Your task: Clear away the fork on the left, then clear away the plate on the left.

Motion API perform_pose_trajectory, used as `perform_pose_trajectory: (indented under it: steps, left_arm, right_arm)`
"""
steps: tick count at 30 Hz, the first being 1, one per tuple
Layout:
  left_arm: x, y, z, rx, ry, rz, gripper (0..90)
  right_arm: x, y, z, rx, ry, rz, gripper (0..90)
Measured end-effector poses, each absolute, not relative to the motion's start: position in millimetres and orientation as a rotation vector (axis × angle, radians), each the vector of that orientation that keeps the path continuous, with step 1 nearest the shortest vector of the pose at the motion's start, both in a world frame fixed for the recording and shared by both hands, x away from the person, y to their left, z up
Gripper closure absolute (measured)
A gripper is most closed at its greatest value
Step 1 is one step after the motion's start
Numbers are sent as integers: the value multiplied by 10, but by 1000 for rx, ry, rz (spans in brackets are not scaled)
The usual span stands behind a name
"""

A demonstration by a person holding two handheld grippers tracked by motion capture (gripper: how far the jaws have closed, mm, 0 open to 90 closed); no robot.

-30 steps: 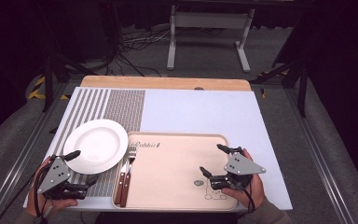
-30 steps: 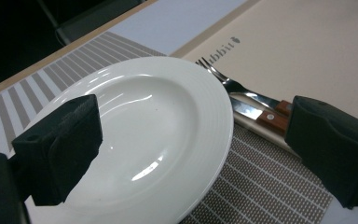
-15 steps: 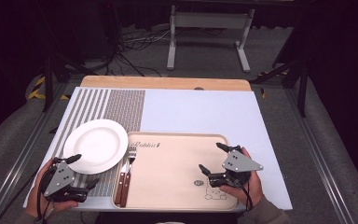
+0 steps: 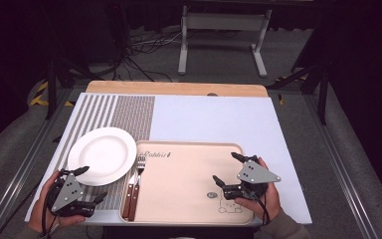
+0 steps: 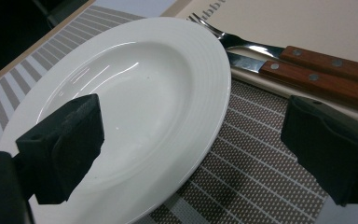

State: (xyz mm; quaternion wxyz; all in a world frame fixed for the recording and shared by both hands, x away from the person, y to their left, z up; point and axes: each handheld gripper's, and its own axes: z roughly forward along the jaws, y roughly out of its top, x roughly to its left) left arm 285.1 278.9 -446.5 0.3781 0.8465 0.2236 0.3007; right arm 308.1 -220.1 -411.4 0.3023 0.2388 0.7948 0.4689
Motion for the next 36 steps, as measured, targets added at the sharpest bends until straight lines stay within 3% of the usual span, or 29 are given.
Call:
perform_pose_trajectory:
  steps: [9,21,36]
  left_arm:
    - [2890,2865,-4522,2232,591,806,90]
    - [2909,2804,-4554,2300,580,956,116]
    - [2986,2690,-4672,2392,618,1144,263]
  right_arm:
    - [3099,-2201,-4119,635,2112,1239,118]
    - [3083,-2238,-4105,629,2100,1238,118]
    - [3041,-2261,-4115,610,2103,1236,118]
